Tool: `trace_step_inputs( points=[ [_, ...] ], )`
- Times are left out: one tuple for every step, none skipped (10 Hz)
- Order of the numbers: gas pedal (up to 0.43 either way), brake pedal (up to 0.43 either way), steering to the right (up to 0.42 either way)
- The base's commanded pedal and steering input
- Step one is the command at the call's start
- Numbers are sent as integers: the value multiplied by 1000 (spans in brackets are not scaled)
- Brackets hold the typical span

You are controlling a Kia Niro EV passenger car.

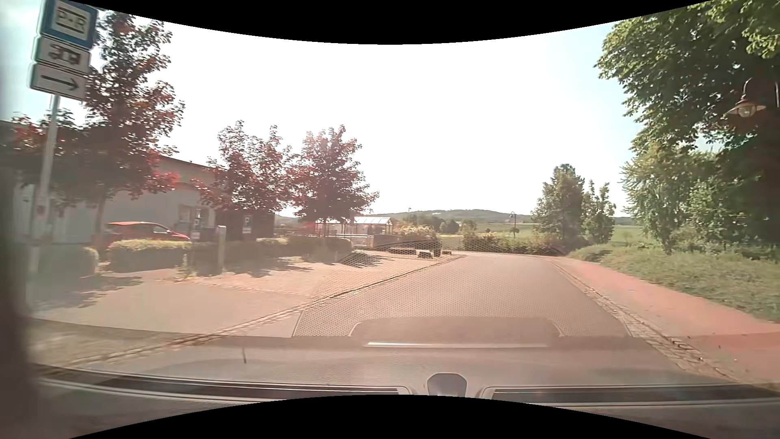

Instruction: Follow the waypoints while adhering to traffic rules and regulations

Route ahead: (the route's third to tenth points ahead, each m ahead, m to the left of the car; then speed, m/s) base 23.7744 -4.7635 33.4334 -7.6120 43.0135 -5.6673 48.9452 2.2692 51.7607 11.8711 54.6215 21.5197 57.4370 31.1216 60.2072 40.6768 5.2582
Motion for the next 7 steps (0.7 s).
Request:
trace_step_inputs(
  points=[
    [177, 6, 286],
    [177, 6, 278],
    [177, 0, 259],
    [177, 6, 229],
    [177, 6, 199],
    [177, 6, 175],
    [177, 6, 145]
  ],
)
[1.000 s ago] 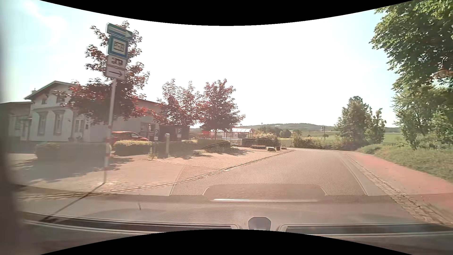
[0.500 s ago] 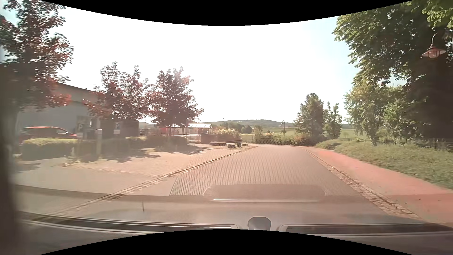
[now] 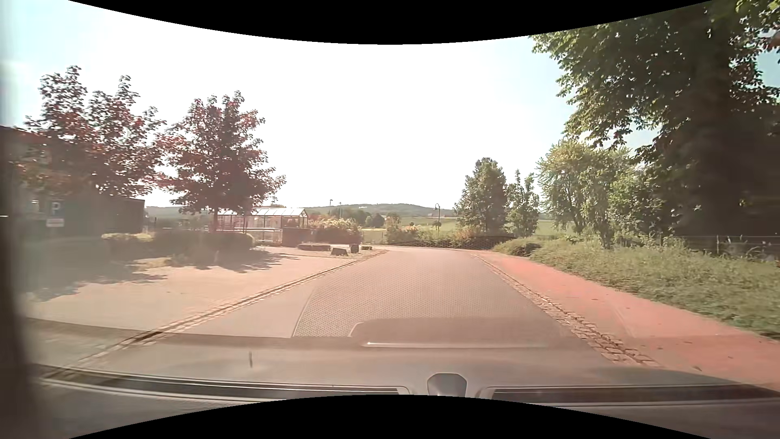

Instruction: Follow the waypoints while adhering to traffic rules and regulations

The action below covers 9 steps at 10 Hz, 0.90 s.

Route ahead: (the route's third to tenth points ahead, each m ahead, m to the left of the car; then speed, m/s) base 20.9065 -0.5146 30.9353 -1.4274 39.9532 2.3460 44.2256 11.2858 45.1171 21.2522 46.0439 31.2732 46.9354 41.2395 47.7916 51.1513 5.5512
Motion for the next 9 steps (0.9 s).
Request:
trace_step_inputs(
  points=[
    [177, 6, 124],
    [177, 6, 109],
    [177, 6, 94],
    [177, 0, 76],
    [177, 6, 61],
    [177, 6, 48],
    [177, 6, 38],
    [177, 6, 33],
    [177, 6, 28]
  ],
)
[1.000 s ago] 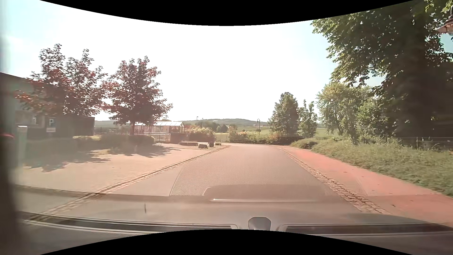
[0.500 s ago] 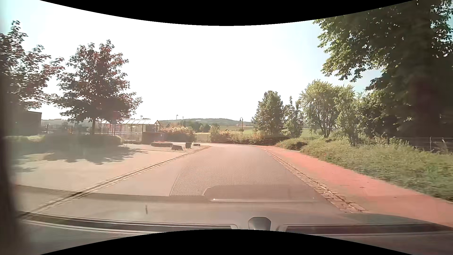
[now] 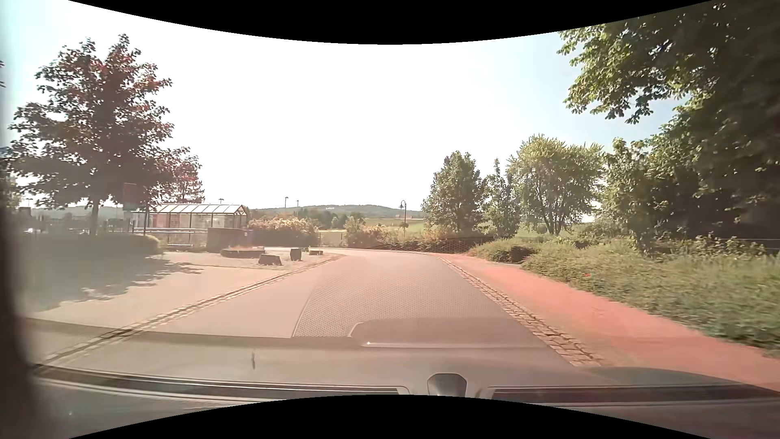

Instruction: Follow the waypoints while adhering to traffic rules and regulations

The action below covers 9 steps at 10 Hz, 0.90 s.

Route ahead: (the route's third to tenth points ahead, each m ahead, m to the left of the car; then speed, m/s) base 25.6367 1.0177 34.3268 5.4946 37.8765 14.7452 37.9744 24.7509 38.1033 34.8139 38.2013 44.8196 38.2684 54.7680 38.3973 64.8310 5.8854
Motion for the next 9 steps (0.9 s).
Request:
trace_step_inputs(
  points=[
    [177, 6, 23],
    [177, 6, 18],
    [177, 6, 16],
    [177, 6, 16],
    [177, 6, 15],
    [169, 6, 15],
    [157, 6, 14],
    [150, 6, 13],
    [150, 6, 13]
  ],
)
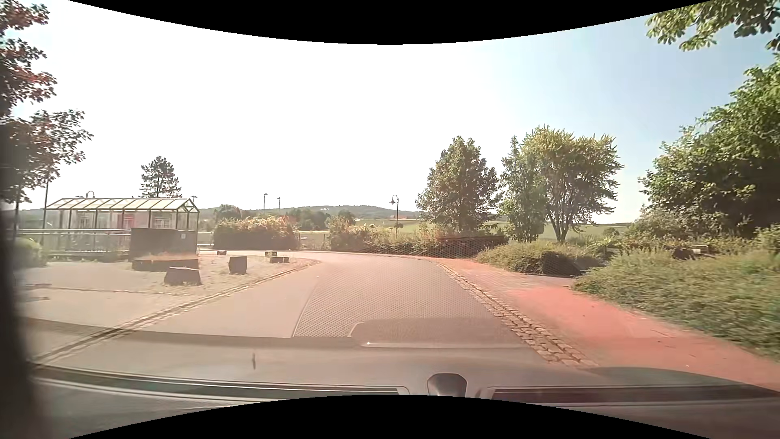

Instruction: Follow the waypoints while adhering to traffic rules and regulations

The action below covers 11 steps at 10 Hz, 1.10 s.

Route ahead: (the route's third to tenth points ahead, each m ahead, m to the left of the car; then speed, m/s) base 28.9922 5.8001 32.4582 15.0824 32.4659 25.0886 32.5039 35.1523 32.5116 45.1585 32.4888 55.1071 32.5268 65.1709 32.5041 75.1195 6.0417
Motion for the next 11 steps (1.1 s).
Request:
trace_step_inputs(
  points=[
    [138, 6, 13],
    [138, 6, 12],
    [138, 0, 9],
    [130, 6, 9],
    [130, 12, 8],
    [130, 6, 6],
    [118, 6, 4],
    [110, 6, 3],
    [110, 6, 1],
    [110, 6, 0],
    [110, 6, -2]
  ],
)
